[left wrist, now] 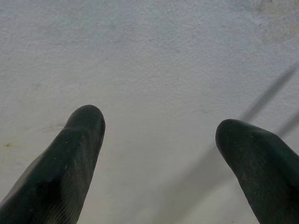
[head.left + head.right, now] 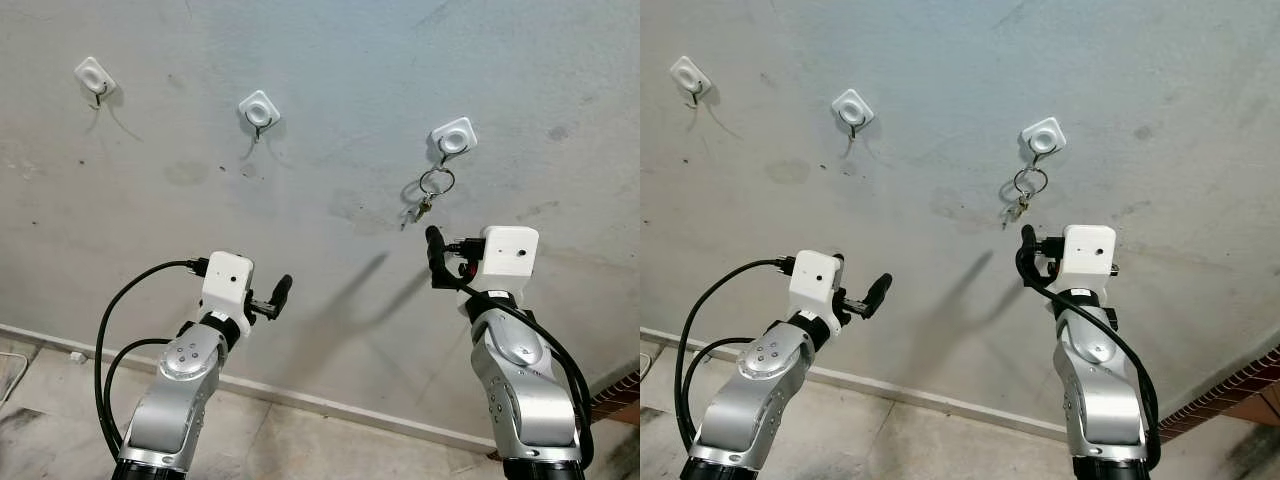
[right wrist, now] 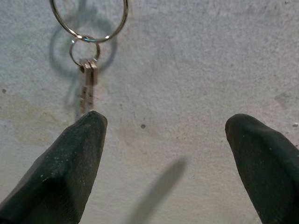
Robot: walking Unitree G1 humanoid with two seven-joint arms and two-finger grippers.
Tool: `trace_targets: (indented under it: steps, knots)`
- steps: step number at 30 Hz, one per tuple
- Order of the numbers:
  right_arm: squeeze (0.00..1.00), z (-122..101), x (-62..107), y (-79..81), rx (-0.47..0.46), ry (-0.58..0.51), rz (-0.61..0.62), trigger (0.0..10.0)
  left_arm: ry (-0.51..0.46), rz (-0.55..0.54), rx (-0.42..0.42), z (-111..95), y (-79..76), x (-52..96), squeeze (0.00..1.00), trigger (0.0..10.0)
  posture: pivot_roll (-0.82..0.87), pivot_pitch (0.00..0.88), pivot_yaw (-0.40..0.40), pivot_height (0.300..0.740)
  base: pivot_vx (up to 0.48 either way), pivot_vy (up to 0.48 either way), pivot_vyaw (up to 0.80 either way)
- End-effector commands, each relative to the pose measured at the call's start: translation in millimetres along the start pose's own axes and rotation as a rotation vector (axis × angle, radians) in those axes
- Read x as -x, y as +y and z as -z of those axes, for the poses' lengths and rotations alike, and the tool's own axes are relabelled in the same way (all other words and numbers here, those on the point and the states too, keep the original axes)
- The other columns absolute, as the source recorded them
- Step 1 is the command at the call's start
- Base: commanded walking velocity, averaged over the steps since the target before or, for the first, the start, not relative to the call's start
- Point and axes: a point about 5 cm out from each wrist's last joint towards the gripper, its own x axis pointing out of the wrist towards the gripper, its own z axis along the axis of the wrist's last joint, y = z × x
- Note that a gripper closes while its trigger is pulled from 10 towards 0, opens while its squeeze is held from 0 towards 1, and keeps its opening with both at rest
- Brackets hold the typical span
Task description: Hang keys on a hook
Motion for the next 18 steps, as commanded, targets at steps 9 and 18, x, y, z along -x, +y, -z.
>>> trace_targets:
  steps: [9,18]
  knots:
    - [0.00,-2.0,-2.3,-3.2,-0.002,-0.006,0.016,10.0,0.003,0.002,0.000,0.1,-1.2,-1.4,0.00,10.0,0.14,0.000,-0.035,0.740,-0.273,0.000,0.00]
    - [0.00,-2.2,-2.8,-3.3,-0.002,-0.006,0.018,10.0,0.002,0.002,0.002,0.3,-1.2,-1.8,0.00,10.0,0.14,0.000,-0.036,0.740,-0.260,0.000,0.00]
